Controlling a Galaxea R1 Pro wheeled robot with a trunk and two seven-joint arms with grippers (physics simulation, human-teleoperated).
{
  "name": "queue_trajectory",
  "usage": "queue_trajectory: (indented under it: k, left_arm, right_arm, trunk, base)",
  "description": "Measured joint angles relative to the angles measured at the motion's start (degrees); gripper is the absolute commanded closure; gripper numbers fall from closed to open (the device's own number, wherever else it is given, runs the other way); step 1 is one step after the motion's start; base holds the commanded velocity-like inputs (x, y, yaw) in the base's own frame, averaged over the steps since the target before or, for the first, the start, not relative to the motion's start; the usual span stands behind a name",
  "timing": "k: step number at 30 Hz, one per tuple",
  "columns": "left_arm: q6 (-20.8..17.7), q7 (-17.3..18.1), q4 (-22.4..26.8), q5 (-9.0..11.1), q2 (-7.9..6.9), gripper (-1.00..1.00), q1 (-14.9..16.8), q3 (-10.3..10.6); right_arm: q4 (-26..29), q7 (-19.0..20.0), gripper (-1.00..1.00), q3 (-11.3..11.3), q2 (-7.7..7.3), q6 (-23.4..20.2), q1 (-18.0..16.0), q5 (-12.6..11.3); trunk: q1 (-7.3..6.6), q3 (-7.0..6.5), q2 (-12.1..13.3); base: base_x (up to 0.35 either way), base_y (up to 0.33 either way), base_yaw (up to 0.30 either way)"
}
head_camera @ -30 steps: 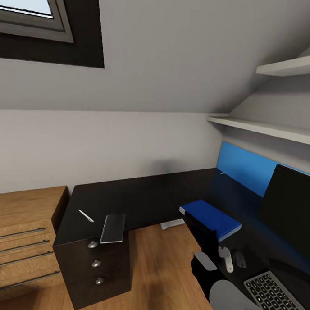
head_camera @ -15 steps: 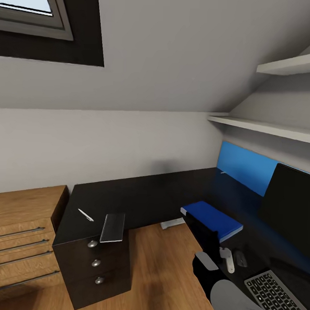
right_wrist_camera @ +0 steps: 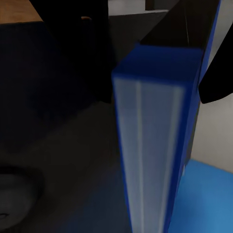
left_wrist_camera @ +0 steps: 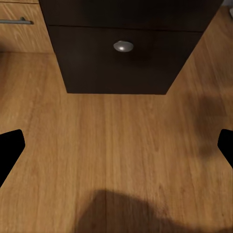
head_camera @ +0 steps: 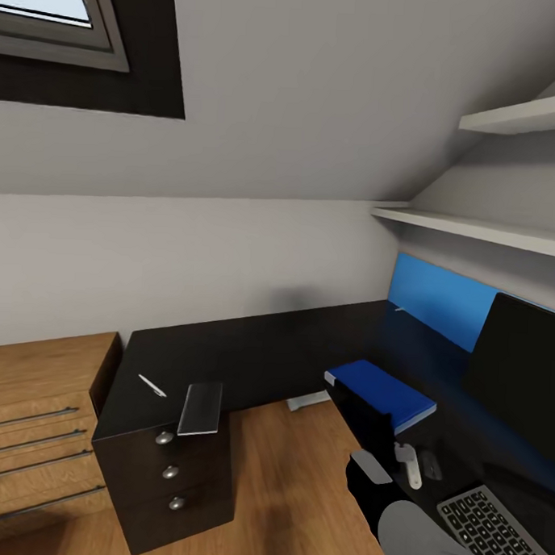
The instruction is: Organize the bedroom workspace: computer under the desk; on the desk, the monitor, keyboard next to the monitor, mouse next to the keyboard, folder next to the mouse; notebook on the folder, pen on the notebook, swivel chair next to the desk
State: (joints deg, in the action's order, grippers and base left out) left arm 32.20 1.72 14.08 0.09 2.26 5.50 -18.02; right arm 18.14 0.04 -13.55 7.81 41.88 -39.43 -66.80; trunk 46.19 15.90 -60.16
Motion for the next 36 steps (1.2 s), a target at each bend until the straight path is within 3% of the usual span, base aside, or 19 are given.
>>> queue_trajectory:
  k: [13,20,28,36]
  left_arm:
    - [0.0,-0.2,0.0,0.1,0.00,-1.00,0.0,-0.1]
    - [0.0,-0.2,0.0,0.1,0.00,-1.00,0.0,-0.1]
    - [0.0,-0.2,0.0,0.1,-0.07,-1.00,0.0,-0.1]
    - [0.0,-0.2,0.0,0.1,-0.05,-1.00,0.0,0.0]
  right_arm:
    - [-0.1,-0.1,1.00,0.0,0.00,0.0,0.0,0.1]
    - [0.1,-3.4,1.00,0.0,-0.09,0.2,0.0,-0.3]
    - [0.1,-4.0,1.00,0.0,-0.09,0.1,0.0,-0.3]
    - [0.1,-4.0,1.00,0.1,-0.09,0.1,0.0,-0.3]
  trunk:
    - [0.01,0.00,0.0]
    - [0.01,0.00,0.0]
    - [0.01,0.00,0.0]
    - [1.76,1.43,-3.2]
  base:
    - [0.034,-0.027,0.000]
    - [0.000,0.000,0.000]
    - [0.000,0.000,0.000]
    - [0.000,0.000,0.000]
